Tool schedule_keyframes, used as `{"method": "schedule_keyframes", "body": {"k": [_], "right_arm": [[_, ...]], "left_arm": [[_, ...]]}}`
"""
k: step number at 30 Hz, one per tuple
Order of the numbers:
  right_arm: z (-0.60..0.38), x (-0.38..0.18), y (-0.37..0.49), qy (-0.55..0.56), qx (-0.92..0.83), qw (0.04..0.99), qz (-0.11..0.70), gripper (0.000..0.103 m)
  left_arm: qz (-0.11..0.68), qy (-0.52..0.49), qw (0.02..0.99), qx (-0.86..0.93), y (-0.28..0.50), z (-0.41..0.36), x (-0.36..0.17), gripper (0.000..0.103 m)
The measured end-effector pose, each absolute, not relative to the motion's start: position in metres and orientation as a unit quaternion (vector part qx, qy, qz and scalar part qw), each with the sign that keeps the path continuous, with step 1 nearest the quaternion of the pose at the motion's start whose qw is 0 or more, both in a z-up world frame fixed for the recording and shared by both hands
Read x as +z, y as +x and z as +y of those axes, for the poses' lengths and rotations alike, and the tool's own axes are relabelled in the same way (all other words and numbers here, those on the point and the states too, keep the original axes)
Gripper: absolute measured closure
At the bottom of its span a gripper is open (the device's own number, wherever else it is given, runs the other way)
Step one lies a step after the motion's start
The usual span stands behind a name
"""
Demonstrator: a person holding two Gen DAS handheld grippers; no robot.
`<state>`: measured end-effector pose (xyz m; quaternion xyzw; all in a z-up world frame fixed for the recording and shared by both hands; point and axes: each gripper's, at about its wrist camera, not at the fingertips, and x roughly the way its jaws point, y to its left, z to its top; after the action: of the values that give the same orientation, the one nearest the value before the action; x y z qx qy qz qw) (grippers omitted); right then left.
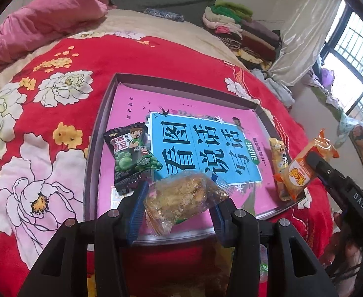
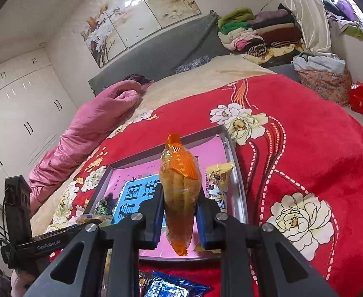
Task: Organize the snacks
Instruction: 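Lower orange-topped bag into tray with right tool while left tool holds bread bag above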
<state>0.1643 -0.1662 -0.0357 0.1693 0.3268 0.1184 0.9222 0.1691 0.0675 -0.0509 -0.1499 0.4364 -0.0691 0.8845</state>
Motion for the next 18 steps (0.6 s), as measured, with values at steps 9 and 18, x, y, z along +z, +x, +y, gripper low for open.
{"method": "schedule_keyframes", "body": {"k": [9, 18], "right_arm": [[-0.167, -0.047, 0.170, 0.189, 0.126, 0.912, 0.342, 0.080], [-0.166, -0.053, 0.170, 0.203, 0.137, 0.906, 0.347, 0.080]], "left_arm": [[0.434, -0.138, 0.888, -0.059, 0.166, 0.068, -0.050, 0.054], [0.432, -0.122, 0.893, -0.043, 0.164, 0.069, -0.050, 0.054]]}}
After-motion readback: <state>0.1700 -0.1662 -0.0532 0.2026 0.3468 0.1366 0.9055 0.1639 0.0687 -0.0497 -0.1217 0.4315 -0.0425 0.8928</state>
